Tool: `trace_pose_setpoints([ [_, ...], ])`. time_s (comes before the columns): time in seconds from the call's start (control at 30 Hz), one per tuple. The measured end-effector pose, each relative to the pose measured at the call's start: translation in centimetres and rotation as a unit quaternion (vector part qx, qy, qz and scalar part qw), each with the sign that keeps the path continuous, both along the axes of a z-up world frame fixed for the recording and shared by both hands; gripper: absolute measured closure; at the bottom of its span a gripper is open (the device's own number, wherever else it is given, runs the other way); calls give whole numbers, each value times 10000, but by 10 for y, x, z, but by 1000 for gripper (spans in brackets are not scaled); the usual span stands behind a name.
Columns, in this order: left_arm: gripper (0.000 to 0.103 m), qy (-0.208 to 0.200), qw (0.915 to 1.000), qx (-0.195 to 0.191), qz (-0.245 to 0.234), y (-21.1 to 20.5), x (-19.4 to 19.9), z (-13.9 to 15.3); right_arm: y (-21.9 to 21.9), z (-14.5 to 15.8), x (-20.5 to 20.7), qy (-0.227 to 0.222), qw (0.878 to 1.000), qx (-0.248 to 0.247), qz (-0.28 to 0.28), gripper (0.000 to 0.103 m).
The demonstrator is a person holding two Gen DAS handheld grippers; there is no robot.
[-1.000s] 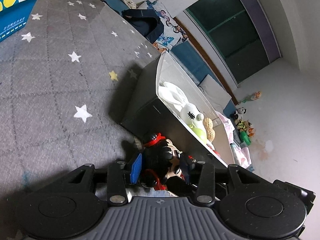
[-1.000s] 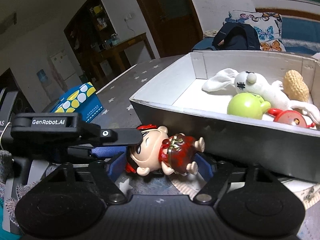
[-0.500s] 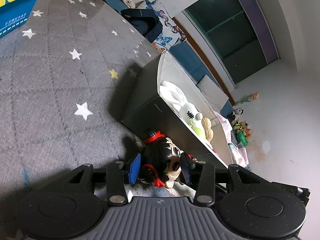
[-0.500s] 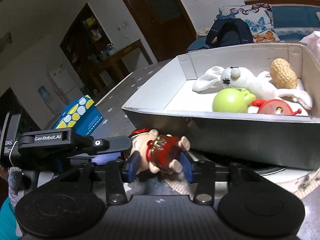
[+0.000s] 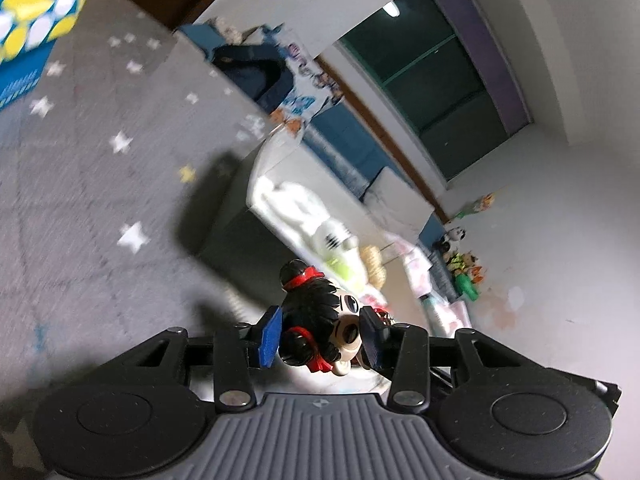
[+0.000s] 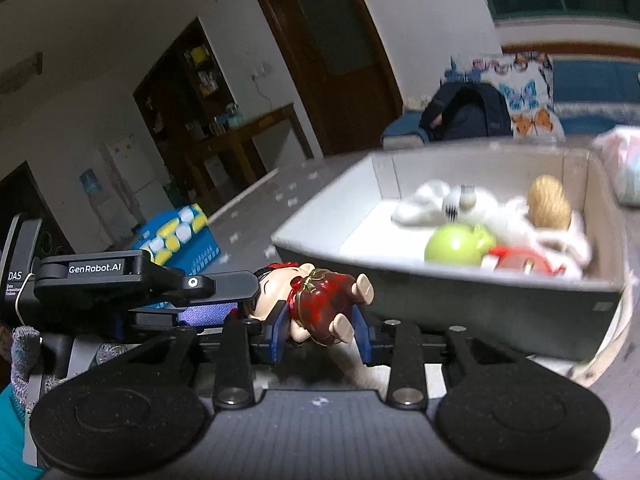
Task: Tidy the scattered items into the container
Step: 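Withdraw the right tool and close it on the doll figure, then lower the doll into the box beside the green toy and open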
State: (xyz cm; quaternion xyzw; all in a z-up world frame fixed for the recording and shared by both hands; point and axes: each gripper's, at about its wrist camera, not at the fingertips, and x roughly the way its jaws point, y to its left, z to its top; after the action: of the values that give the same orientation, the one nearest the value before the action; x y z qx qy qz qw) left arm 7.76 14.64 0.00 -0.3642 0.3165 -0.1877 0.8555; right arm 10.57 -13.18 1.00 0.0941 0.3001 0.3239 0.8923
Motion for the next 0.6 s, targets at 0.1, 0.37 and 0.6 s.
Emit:
trace_pose_setpoints([
  [0.1, 59, -159, 9998, 88, -27, -9, 12, 19, -7, 16, 7, -178, 9998, 59, -120, 69],
  [0.37, 59, -170, 9993, 334, -59, -35, 68, 37, -23, 32, 58, -176, 9989, 139, -406, 70],
  [0.6, 59, 206, 9984, 521, -1, -50, 117, 24, -31, 17, 114, 257, 9985, 123, -457, 70],
])
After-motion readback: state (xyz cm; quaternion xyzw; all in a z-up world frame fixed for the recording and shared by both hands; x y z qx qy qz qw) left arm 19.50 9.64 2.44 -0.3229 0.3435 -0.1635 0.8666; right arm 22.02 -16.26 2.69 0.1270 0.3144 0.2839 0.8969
